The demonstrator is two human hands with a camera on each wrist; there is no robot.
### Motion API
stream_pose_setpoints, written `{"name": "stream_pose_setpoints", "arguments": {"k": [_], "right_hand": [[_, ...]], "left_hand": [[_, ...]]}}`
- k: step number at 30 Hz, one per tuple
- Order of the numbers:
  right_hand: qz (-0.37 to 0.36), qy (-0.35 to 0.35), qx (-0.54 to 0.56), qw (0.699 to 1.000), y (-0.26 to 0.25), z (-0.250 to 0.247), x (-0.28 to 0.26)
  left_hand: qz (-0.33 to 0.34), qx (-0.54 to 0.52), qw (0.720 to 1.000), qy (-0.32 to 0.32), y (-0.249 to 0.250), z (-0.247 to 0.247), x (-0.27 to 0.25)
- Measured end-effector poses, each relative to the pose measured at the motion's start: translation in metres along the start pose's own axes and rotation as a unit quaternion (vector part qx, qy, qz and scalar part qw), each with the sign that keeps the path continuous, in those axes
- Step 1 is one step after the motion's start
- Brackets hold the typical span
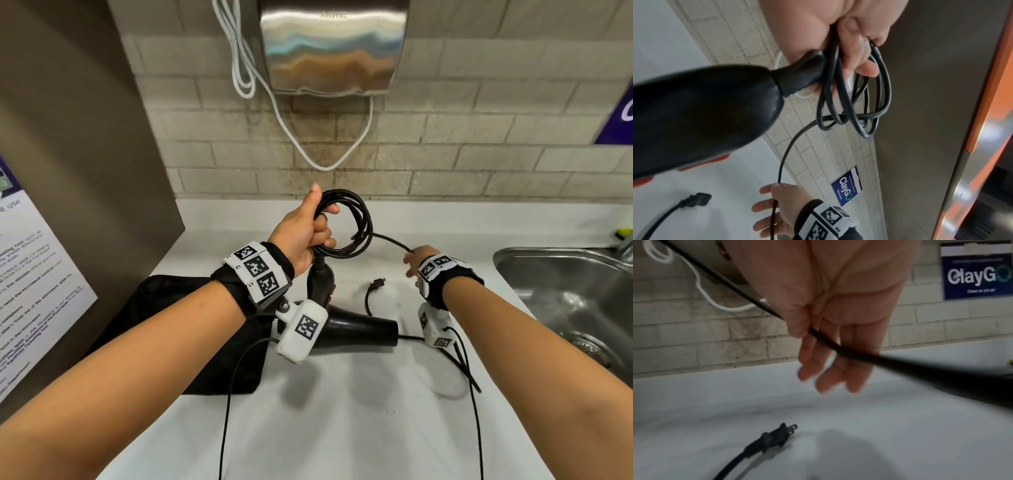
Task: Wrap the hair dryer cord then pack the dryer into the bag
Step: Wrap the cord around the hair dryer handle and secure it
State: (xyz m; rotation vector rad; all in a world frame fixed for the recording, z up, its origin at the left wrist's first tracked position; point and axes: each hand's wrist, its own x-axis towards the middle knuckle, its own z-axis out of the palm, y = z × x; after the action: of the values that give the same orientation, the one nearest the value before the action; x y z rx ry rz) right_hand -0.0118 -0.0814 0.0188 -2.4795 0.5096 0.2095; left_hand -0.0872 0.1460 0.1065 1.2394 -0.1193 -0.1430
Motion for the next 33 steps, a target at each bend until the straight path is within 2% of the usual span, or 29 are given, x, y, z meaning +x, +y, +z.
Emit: {"name": "stream_pose_setpoints", "arguments": {"k": [2, 3, 4, 5, 6, 7, 8, 10, 12, 17, 23, 27, 30, 33], "right_hand": [[-0.026, 0.008, -0.033, 0.999, -0.003, -0.001, -0.003], [-0.068, 0.027, -0.061, 0.995, -0.008, 0.0, -0.005], [-0.14, 0.047, -0.071, 0.986, -0.018, 0.0, -0.013], [-0.24, 0.06, -0.047, 0.968, -0.029, 0.002, -0.021], [-0.347, 0.057, -0.011, 0.936, -0.039, 0.004, -0.031], [-0.43, 0.035, 0.018, 0.902, -0.048, 0.006, -0.039], [-0.473, 0.0, 0.045, 0.88, -0.057, 0.01, -0.049], [-0.455, -0.089, 0.152, 0.873, -0.067, 0.014, -0.068], [-0.424, -0.13, 0.235, 0.865, -0.07, 0.016, -0.077], [-0.411, -0.086, 0.157, 0.894, -0.065, 0.017, -0.073], [-0.328, -0.004, 0.09, 0.94, -0.052, 0.005, -0.053], [-0.297, 0.021, 0.073, 0.952, -0.054, -0.002, -0.042], [-0.343, -0.009, 0.095, 0.934, -0.061, 0.0, -0.046], [-0.379, -0.068, 0.187, 0.904, -0.064, 0.0, -0.055]], "left_hand": [[-0.001, 0.0, 1.0, 0.006, -0.001, 0.002, 0.001], [-0.001, 0.0, 1.0, 0.008, -0.001, 0.004, 0.002], [-0.001, 0.001, 1.0, 0.009, -0.002, 0.005, 0.003], [0.0, 0.002, 1.0, 0.009, -0.002, 0.007, 0.005], [0.002, 0.004, 1.0, 0.01, -0.003, 0.008, 0.006], [0.005, 0.002, 1.0, 0.01, -0.003, 0.009, 0.007], [0.007, -0.006, 1.0, 0.012, -0.003, 0.009, 0.008], [0.009, -0.028, 0.999, 0.017, -0.003, 0.008, 0.01], [0.01, -0.035, 0.999, 0.019, -0.003, 0.007, 0.011], [0.015, -0.045, 0.999, 0.013, -0.002, 0.003, 0.014], [-0.007, -0.04, 0.998, -0.046, -0.001, 0.0, 0.013], [-0.011, -0.004, 0.999, -0.05, 0.0, 0.004, 0.014], [0.0, -0.003, 1.0, -0.027, -0.001, 0.006, 0.017], [0.015, 0.0, 1.0, -0.014, -0.002, 0.005, 0.02]]}}
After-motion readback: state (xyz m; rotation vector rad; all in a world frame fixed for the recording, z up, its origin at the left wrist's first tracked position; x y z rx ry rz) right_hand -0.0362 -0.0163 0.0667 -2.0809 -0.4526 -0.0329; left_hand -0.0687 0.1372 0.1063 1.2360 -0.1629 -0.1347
